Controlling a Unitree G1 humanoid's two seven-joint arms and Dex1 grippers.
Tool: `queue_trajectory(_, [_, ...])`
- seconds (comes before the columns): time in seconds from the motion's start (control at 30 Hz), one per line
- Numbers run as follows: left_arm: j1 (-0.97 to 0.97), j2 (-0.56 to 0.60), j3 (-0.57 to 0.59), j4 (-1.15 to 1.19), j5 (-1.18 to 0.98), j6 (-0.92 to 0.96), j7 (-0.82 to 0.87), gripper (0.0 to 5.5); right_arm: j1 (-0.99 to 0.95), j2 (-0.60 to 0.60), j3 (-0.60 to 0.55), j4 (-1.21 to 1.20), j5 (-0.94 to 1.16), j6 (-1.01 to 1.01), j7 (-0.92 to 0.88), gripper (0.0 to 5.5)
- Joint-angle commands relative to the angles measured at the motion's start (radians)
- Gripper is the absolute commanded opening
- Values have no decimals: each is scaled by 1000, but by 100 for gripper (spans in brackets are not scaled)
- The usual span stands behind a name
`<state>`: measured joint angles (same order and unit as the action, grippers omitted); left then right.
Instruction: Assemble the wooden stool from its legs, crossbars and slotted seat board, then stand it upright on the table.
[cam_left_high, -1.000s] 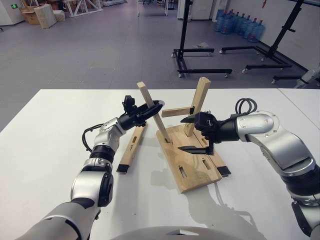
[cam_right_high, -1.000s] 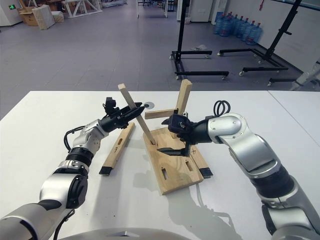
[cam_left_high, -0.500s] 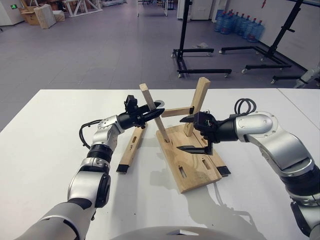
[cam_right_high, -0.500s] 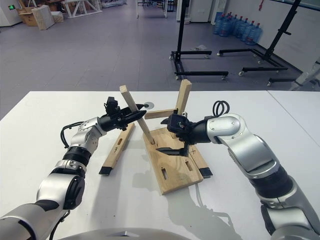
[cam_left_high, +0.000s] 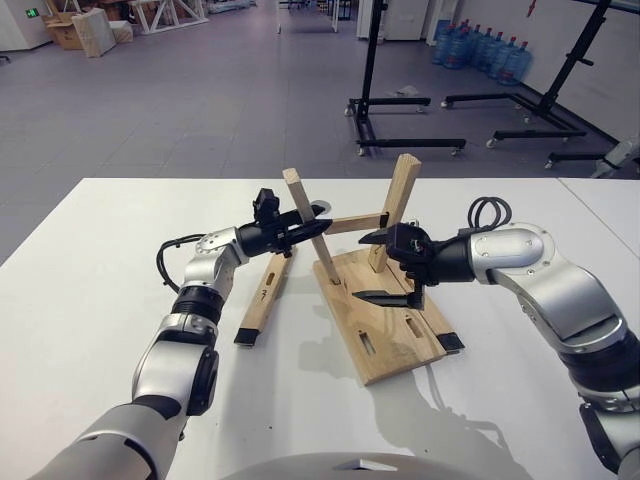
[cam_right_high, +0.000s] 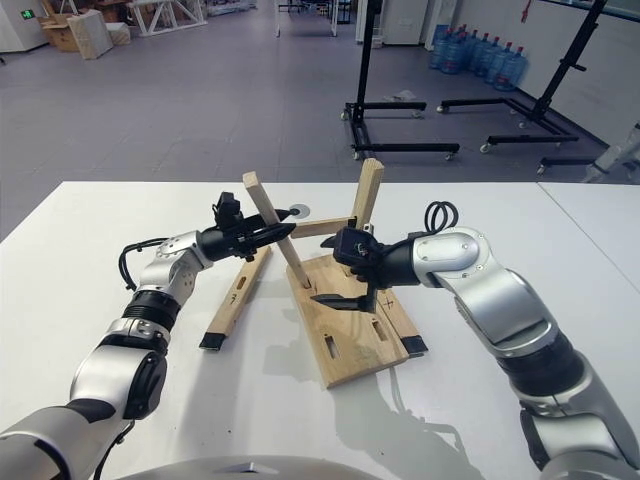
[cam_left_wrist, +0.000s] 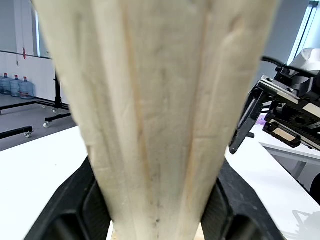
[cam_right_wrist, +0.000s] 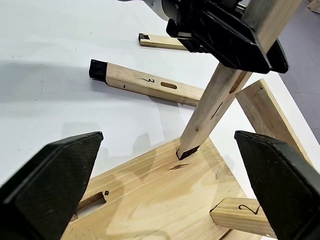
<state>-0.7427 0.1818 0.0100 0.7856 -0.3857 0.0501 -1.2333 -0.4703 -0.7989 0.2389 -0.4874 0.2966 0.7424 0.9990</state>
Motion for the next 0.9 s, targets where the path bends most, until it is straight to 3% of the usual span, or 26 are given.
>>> queue_trajectory(0.03, [-14, -4, -22, 15, 41, 48, 35, 202, -18, 7, 10, -11, 6, 13, -9, 485])
queue_trajectory(0.33, [-39, -9, -38, 31, 57, 65, 36, 202, -82, 50, -2, 26, 3, 22, -49, 485])
queue_trajectory(0.6, [-24, -1, -55, 3, 73, 51, 28, 202, -341, 204, -147, 260, -75, -75, -306, 485])
queue_trajectory(0.9, [-28, -5, -60, 2, 85, 44, 36, 202, -320, 181, 12, 354, -316, -275, -355, 485])
